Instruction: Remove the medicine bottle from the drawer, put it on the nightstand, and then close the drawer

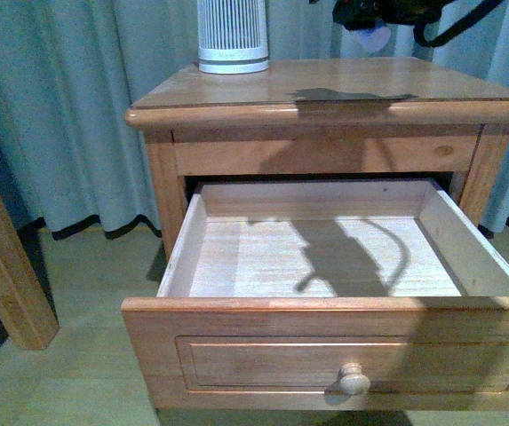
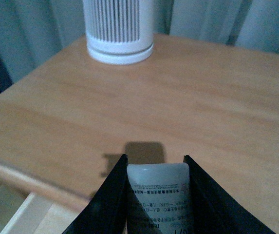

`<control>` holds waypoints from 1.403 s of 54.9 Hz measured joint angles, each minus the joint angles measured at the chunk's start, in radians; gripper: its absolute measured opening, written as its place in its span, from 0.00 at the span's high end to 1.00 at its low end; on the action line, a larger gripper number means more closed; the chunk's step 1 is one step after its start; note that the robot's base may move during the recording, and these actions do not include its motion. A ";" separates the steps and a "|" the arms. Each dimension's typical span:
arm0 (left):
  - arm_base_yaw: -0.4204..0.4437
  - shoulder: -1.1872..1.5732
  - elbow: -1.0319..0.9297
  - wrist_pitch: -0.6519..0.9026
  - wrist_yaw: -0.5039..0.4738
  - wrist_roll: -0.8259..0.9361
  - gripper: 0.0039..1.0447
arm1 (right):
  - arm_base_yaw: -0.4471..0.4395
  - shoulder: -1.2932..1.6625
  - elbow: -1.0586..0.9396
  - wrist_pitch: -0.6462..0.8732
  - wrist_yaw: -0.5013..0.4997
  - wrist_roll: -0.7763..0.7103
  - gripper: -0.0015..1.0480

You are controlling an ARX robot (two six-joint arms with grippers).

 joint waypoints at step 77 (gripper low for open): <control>0.000 0.000 0.000 0.000 0.000 0.000 0.06 | 0.096 -0.970 -1.291 0.093 -0.016 0.348 0.63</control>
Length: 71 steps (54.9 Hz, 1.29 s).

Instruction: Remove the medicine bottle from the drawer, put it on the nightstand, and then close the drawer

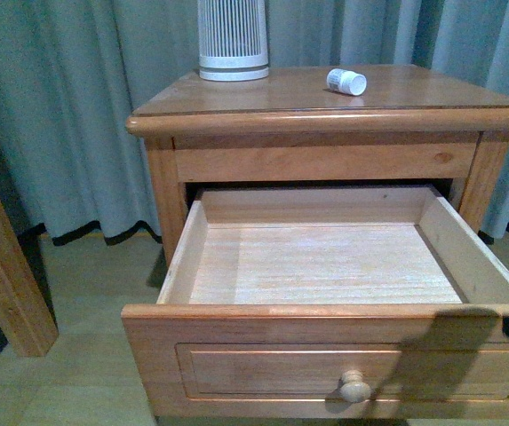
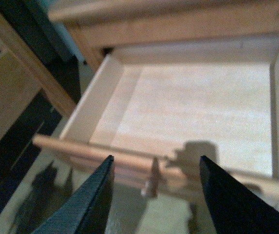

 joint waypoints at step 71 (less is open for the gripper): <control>0.000 0.000 0.000 0.000 0.000 0.000 0.06 | -0.144 1.324 0.822 0.556 0.098 -0.452 0.97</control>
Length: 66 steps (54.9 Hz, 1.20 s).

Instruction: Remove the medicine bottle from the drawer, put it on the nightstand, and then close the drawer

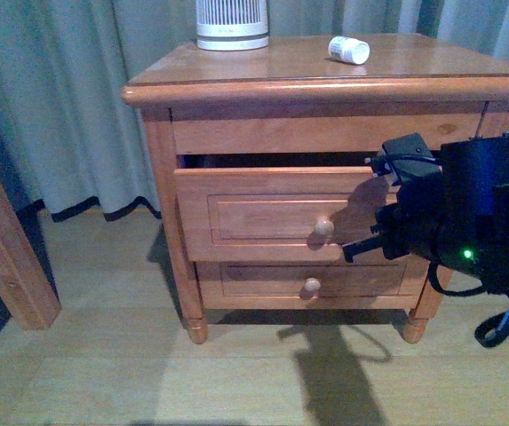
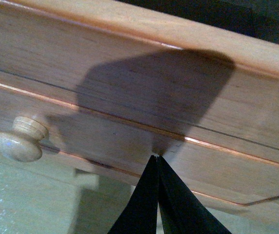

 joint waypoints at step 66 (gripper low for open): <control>0.000 0.000 0.000 0.000 0.000 0.000 0.06 | -0.119 -0.251 -0.080 -0.093 -0.097 0.216 0.97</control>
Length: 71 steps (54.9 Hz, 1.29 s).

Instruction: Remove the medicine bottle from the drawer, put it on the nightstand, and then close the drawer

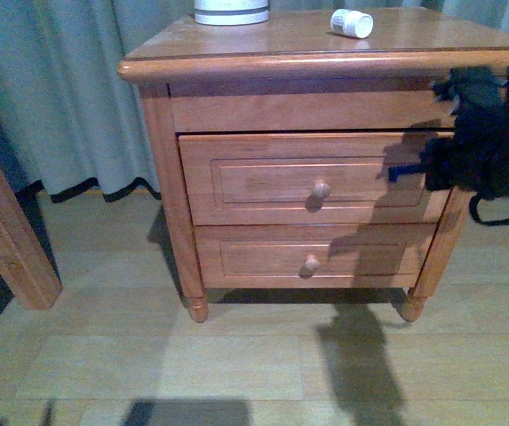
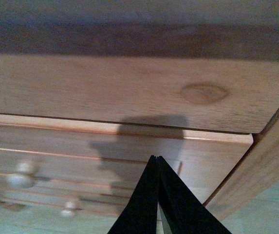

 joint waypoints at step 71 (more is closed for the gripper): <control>0.000 0.000 0.000 0.000 0.000 0.000 0.06 | -0.042 -1.946 -0.914 -0.743 0.044 -0.056 0.97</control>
